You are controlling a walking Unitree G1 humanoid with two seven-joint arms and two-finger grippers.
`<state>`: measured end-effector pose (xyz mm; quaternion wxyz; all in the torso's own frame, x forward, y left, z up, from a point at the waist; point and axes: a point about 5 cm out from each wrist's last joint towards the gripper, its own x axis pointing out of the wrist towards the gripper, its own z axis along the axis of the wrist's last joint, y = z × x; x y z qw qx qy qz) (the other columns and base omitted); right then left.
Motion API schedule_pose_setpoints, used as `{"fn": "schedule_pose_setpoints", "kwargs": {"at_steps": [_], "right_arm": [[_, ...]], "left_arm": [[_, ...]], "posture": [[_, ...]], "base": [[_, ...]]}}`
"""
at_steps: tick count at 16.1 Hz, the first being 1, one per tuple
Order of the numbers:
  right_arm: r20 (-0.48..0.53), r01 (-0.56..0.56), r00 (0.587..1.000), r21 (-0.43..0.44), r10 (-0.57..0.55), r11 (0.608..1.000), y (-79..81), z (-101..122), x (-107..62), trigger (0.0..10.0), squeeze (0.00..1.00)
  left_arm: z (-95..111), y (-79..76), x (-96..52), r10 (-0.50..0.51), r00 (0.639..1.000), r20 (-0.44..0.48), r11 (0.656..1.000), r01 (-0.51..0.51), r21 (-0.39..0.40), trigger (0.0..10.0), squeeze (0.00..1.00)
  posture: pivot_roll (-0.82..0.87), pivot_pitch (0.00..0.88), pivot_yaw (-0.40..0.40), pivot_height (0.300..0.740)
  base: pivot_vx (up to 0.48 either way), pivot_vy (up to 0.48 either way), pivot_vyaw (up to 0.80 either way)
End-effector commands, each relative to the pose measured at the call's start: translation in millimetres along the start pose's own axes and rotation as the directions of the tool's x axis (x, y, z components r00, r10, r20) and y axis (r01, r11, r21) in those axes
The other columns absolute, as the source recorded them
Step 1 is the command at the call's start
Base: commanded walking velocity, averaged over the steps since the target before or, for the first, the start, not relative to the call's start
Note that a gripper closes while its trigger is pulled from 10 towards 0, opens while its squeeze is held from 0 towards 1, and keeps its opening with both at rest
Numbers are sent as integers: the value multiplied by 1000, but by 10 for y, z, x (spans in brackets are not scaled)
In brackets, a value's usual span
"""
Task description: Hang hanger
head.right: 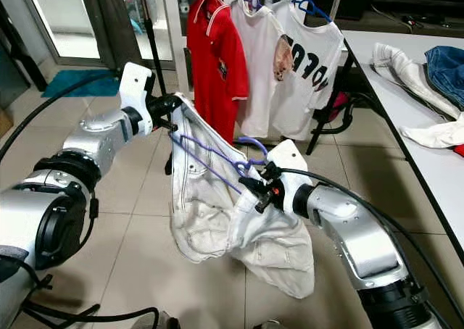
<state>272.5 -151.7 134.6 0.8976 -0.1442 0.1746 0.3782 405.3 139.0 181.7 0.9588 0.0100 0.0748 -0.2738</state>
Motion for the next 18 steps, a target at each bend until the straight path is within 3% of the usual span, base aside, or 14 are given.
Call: {"fn": "schedule_pose_setpoints", "kwargs": {"at_steps": [1, 3, 7, 10, 12, 14, 18], "right_arm": [[-112, 36, 993, 30, -33, 999, -40, -209, -38, 0, 0], [-193, 92, 978, 63, -78, 994, -74, -329, -13, 0, 0], [-238, 199, 955, 84, -175, 976, -193, -375, -23, 0, 0], [-242, 253, 944, 98, -224, 962, -260, -381, -29, 0, 0], [-121, 208, 974, 172, -189, 963, -273, -233, -39, 0, 0], [-37, 155, 988, 201, -151, 967, -274, -127, -65, 0, 0], [-26, 67, 998, 180, -63, 981, -247, -111, -143, 0, 0]], "left_arm": [[358, 119, -33, 48, 991, 122, 999, -49, 6, 0, 0], [517, 60, -14, -31, 986, 162, 998, 22, 59, 0, 0], [743, 56, -43, -88, 971, 221, 991, 63, 117, 0, 0], [737, 63, -83, -154, 981, 120, 945, 112, 306, 0, 0], [599, 257, -191, -58, 998, 27, 920, 43, 390, 0, 0], [503, 386, -272, 12, 1000, -12, 912, -6, 409, 0, 0], [355, 527, -381, 74, 995, -62, 914, -42, 404, 0, 0]], "posture": [[-60, 0, 41, 740], [-57, 0, 40, 740], [-50, 0, 36, 740], [-43, 0, 30, 740], [-42, 0, 30, 740], [-42, 0, 31, 740], [-47, 0, 34, 740]], "base": [[0, 0, 0], [0, 0, 0], [0, 0, 0], [0, 0, 0], [0, 0, 0], [0, 0, 0], [0, 0, 0]]}}
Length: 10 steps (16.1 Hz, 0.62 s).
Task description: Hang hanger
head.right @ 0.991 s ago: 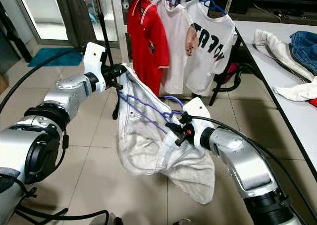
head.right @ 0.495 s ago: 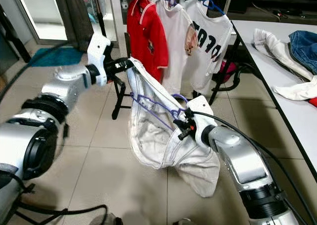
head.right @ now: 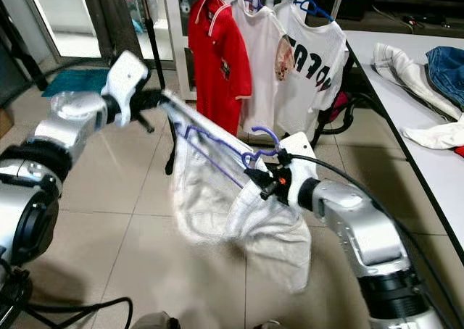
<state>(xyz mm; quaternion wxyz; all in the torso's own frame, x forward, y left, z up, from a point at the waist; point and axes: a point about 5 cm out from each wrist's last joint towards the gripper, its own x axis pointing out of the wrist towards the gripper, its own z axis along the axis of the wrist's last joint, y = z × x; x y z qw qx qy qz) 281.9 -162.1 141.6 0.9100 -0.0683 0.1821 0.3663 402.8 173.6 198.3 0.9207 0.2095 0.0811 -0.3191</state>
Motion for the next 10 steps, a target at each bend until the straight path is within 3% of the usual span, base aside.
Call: {"fn": "schedule_pose_setpoints", "kwargs": {"at_steps": [1, 5, 9, 10], "right_arm": [[-75, 76, 994, 33, -73, 997, -142, -147, -135, 0, 0], [-55, 83, 995, 73, -79, 994, -202, -120, -170, 0, 0], [-146, 132, 981, -2, -131, 991, -242, -219, -173, 0, 0], [-175, 136, 975, -16, -137, 991, -195, -247, -94, 0, 0]], "left_arm": [[45, 288, -207, 133, 991, 12, 991, -133, 17, 0, 0], [-37, 283, -239, 113, 994, -8, 994, -113, 9, 0, 0], [-3, 271, -234, 83, 996, 45, 994, -80, -73, 0, 0], [78, 242, -189, 66, 993, 94, 991, -54, -119, 0, 0]], "posture": [[-48, 0, 33, 740], [-46, 0, 35, 740], [-46, 0, 30, 740], [-43, 0, 24, 740]], "base": [[0, 0, 0], [0, 0, 0], [0, 0, 0], [0, 0, 0]]}}
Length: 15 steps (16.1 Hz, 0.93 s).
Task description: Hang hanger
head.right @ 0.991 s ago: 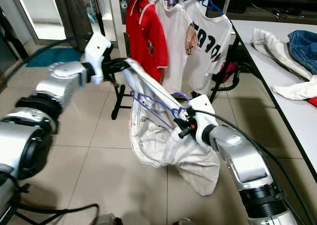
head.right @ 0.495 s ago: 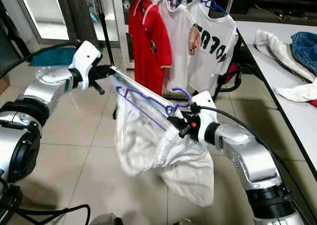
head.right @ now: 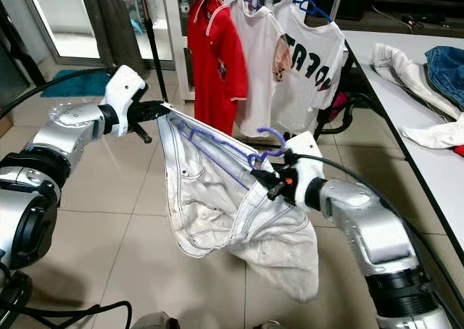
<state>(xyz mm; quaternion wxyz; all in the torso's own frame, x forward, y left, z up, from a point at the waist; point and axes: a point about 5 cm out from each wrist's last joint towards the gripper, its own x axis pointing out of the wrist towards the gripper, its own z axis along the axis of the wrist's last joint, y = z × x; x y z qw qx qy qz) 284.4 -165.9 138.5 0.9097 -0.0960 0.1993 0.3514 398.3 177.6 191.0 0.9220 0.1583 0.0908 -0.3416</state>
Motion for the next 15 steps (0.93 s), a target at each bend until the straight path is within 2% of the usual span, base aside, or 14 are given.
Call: {"fn": "schedule_pose_setpoints", "kwargs": {"at_steps": [1, 4, 8, 10, 12, 14, 15], "right_arm": [[-152, 92, 984, 5, -90, 996, -93, -244, -26, 0, 0], [-223, 122, 966, -51, -130, 991, -75, -337, 52, 0, 0], [-195, 263, 944, -33, -265, 964, -156, -270, 138, 0, 0], [-199, 290, 935, -47, -294, 956, -154, -270, 183, 0, 0], [-165, 362, 919, -9, -359, 932, -217, -233, 206, 0, 0], [-134, 463, 880, 28, -455, 886, -359, -186, 182, 0, 0], [-134, 463, 880, 28, -455, 886, -359, -186, 182, 0, 0]], "left_arm": [[261, 233, -136, 107, 988, 107, 994, -103, -41, 0, 0], [429, 246, -119, 95, 983, 154, 995, -88, -55, 0, 0], [502, 117, -25, -7, 978, 211, 993, 32, -117, 0, 0], [554, 44, 25, -48, 968, 248, 987, 84, -136, 0, 0], [600, -42, 60, -98, 956, 277, 985, 133, -111, 0, 0], [587, -185, 57, -157, 951, 267, 987, 160, 12, 0, 0], [587, -185, 57, -157, 951, 267, 987, 160, 12, 0, 0]], "posture": [[-42, 0, 21, 740], [-39, 0, 18, 740], [-40, 0, 19, 740], [-39, 0, 16, 740], [-36, 0, 14, 740], [-35, 0, 18, 740], [-35, 0, 18, 740]], "base": [[0, 0, 0], [0, 0, 0], [0, 0, 0], [0, 0, 0], [0, 0, 0], [0, 0, 0], [0, 0, 0]]}}
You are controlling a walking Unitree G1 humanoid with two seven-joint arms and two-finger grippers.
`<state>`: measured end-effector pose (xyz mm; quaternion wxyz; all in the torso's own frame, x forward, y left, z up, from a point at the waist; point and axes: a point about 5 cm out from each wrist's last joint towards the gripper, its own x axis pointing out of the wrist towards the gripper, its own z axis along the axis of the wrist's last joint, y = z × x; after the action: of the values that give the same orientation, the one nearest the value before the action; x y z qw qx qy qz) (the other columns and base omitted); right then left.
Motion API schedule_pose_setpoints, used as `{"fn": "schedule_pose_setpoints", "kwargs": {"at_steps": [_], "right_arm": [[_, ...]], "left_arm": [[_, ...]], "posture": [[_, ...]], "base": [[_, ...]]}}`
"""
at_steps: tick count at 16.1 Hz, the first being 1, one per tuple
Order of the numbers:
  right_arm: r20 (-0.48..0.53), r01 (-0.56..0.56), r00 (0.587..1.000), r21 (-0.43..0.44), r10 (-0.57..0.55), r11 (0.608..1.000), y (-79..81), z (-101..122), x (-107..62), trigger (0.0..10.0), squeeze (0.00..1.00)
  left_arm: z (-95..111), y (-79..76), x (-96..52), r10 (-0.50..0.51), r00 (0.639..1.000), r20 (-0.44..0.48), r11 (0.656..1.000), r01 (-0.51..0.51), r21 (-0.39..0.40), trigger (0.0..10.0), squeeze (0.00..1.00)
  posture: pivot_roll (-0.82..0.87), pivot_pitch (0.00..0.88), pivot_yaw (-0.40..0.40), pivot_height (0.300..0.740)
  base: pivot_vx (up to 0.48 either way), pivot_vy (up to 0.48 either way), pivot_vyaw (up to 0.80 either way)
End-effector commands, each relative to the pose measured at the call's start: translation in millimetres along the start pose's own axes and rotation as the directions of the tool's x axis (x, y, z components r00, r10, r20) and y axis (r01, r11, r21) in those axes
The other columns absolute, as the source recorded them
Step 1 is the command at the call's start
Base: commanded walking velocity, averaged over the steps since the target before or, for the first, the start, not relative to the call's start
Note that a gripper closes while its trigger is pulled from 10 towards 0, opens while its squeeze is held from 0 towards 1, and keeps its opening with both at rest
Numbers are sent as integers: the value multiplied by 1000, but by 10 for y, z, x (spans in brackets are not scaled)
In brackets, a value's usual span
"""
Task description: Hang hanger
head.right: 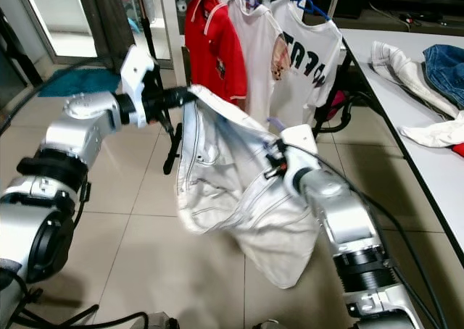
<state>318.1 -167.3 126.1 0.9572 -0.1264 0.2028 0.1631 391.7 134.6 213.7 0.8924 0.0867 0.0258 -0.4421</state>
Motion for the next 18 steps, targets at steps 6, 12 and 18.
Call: {"fn": "schedule_pose_setpoints", "kwargs": {"at_steps": [6, 12, 18], "right_arm": [[-82, 90, 993, 11, -89, 996, -153, -167, -27, 0, 0], [-82, 90, 993, 11, -89, 996, -153, -167, -27, 0, 0], [163, 7, 985, 315, -61, 949, -104, 156, -93, 0, 0]], "left_arm": [[247, 85, -62, 28, 997, 71, 998, -32, 59, 0, 0], [247, 85, -62, 28, 997, 71, 998, -32, 59, 0, 0], [-977, -622, 48, 58, 979, -196, 998, -52, 35, 0, 0]], "posture": [[-35, 0, 18, 740], [-35, 0, 18, 740], [-42, 0, 40, 740]], "base": [[0, 0, 0], [0, 0, 0], [0, 0, 0]]}}
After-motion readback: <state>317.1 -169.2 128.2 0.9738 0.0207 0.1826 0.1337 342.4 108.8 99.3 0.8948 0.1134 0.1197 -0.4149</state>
